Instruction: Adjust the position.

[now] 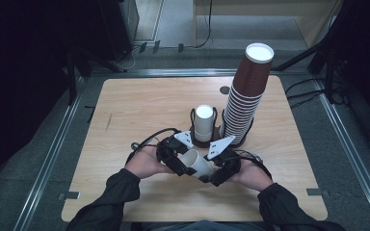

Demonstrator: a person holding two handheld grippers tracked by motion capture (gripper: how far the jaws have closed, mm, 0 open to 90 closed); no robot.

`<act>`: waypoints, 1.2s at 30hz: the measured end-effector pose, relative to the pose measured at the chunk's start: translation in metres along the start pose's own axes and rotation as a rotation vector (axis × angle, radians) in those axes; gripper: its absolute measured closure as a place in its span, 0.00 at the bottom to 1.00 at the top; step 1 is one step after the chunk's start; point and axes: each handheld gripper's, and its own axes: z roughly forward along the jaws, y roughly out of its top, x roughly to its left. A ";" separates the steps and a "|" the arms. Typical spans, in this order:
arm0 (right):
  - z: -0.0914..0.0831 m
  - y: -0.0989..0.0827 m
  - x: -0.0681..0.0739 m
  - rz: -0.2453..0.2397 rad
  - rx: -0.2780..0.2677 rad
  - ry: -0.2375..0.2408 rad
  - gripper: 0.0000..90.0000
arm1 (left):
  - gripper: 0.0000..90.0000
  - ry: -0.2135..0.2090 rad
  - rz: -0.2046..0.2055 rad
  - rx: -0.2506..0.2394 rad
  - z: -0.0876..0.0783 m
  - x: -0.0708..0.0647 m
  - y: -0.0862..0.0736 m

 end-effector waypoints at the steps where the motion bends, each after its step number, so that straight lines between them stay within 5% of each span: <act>1: 0.000 0.000 0.000 0.000 0.000 0.000 0.25 | 0.30 0.000 0.000 0.000 0.000 0.000 0.000; 15: 0.002 0.005 0.005 -0.040 -0.012 -0.010 0.37 | 0.25 0.002 0.013 -0.007 0.001 -0.002 0.001; 19: 0.000 0.006 0.005 -0.044 -0.022 -0.011 0.37 | 0.16 0.023 0.027 -0.019 0.000 -0.004 0.002; 36: -0.025 0.001 -0.005 -0.004 -0.101 -0.039 0.37 | 0.12 0.032 -0.031 -0.112 -0.017 0.006 -0.015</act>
